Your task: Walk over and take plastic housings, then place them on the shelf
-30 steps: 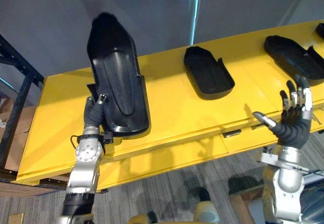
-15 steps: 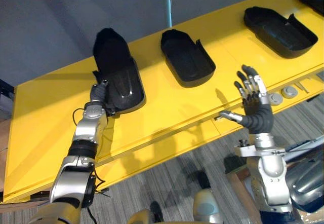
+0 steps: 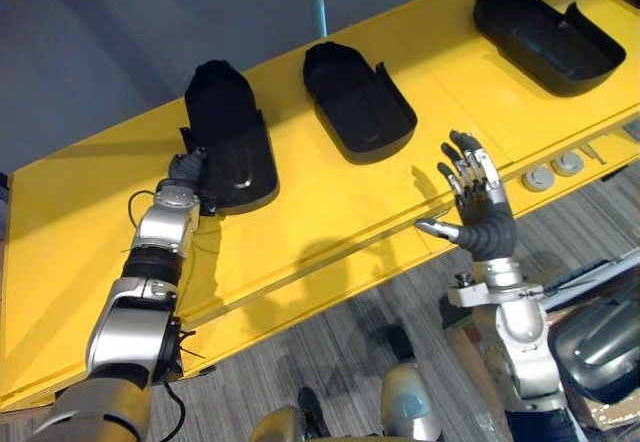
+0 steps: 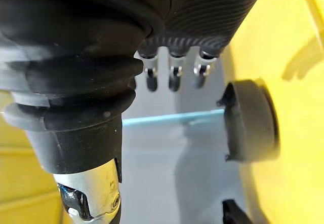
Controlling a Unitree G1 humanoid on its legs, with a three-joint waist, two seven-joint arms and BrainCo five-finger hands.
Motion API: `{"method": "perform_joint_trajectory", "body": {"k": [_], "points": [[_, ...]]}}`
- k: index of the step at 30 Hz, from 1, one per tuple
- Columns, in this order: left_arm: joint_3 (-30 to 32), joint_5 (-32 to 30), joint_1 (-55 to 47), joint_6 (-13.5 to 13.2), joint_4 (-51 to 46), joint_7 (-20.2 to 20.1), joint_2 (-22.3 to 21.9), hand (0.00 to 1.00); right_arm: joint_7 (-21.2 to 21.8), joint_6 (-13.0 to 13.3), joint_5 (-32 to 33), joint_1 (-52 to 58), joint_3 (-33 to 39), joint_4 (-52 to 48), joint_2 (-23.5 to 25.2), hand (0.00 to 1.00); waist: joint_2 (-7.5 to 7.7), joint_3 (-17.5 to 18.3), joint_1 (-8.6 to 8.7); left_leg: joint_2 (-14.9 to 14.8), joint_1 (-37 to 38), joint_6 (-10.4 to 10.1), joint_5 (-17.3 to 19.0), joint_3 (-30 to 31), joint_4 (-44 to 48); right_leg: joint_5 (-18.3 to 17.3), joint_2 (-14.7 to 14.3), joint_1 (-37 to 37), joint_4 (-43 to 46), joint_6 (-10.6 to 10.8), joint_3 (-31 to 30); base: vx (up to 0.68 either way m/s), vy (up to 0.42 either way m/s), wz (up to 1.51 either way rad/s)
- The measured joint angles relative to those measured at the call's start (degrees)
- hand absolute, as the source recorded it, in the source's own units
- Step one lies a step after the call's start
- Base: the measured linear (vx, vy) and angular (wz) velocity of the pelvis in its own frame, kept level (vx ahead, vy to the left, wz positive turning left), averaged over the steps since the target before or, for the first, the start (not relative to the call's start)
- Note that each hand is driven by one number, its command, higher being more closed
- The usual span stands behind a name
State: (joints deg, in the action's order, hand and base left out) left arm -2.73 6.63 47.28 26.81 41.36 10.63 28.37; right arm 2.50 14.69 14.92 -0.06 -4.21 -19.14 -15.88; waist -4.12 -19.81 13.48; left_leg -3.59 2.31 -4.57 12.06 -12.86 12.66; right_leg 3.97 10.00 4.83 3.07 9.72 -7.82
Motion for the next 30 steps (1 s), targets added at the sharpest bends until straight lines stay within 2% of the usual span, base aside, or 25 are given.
{"method": "perform_joint_trajectory", "body": {"k": [5,8,12,16,24,26,30], "points": [[0.76,-2.18,-0.21,0.43,2.63,-2.35,2.05,1.0,-0.14,0.15,-0.01,0.16,-1.87,0.4,0.06,0.0,0.07,-0.04,-0.11,0.0,0.08,-0.02,-0.02,1.15,0.12,-0.04,0.17,-0.94,-0.06,-0.02,1.26,0.0,-0.005,0.1],[2.15,-3.44,-1.04,-0.31,2.58,-4.71,2.87,1.0,-0.64,0.3,-0.06,-0.18,-2.62,1.85,0.46,0.0,0.18,-0.1,-0.81,-0.29,-0.31,-0.19,-0.12,1.83,0.31,-0.18,0.07,-1.13,-0.04,-0.25,2.12,0.01,-0.02,0.16],[2.2,-5.51,-2.02,-0.7,2.19,-6.88,2.97,1.0,-2.55,0.3,-0.07,-0.43,-2.63,3.47,0.73,0.0,0.2,-0.09,-1.71,-0.84,-0.23,-0.35,-0.2,3.26,0.72,-0.39,-0.18,-2.28,-0.08,-0.58,3.43,0.01,-0.017,0.15],[2.29,-7.03,-2.84,-0.62,1.89,-8.56,3.05,1.0,-2.6,0.25,-0.06,-0.8,-2.62,3.96,0.77,0.0,0.22,-0.08,-1.65,-0.84,-0.27,-0.37,-0.22,3.99,0.96,-0.43,-0.23,-2.88,-0.12,-0.64,4.34,-0.01,-0.016,0.1],[2.43,-6.89,-5.68,-1.9,-0.46,-10.86,3.63,1.0,-2.25,0.23,-0.02,-0.88,-1.9,3.97,0.78,0.0,0.21,-0.06,-1.72,-0.94,-0.2,-0.6,-0.35,3.9,0.92,-0.41,-0.35,-2.87,-0.13,-0.62,4.3,0.0,0.0,0.0],[2.43,-6.27,-6.7,-2.97,-1.13,-11.0,3.92,1.0,-2.16,0.23,-0.02,-0.89,-1.53,3.97,0.79,0.0,0.19,-0.02,-1.76,-0.99,-0.07,-0.62,-0.36,3.75,0.85,-0.4,-0.43,-2.87,-0.17,-0.61,4.18,0.01,-0.001,-0.03],[2.12,-4.12,-7.22,-3.03,-1.46,-11.27,4.56,1.0,-2.15,0.23,-0.02,-1.22,-1.18,4.05,0.78,0.0,0.23,0.05,-1.95,-1.1,0.35,-0.63,-0.37,3.27,0.62,-0.35,-0.58,-2.9,-0.26,-0.56,3.72,0.01,0.0,-0.07]]}}
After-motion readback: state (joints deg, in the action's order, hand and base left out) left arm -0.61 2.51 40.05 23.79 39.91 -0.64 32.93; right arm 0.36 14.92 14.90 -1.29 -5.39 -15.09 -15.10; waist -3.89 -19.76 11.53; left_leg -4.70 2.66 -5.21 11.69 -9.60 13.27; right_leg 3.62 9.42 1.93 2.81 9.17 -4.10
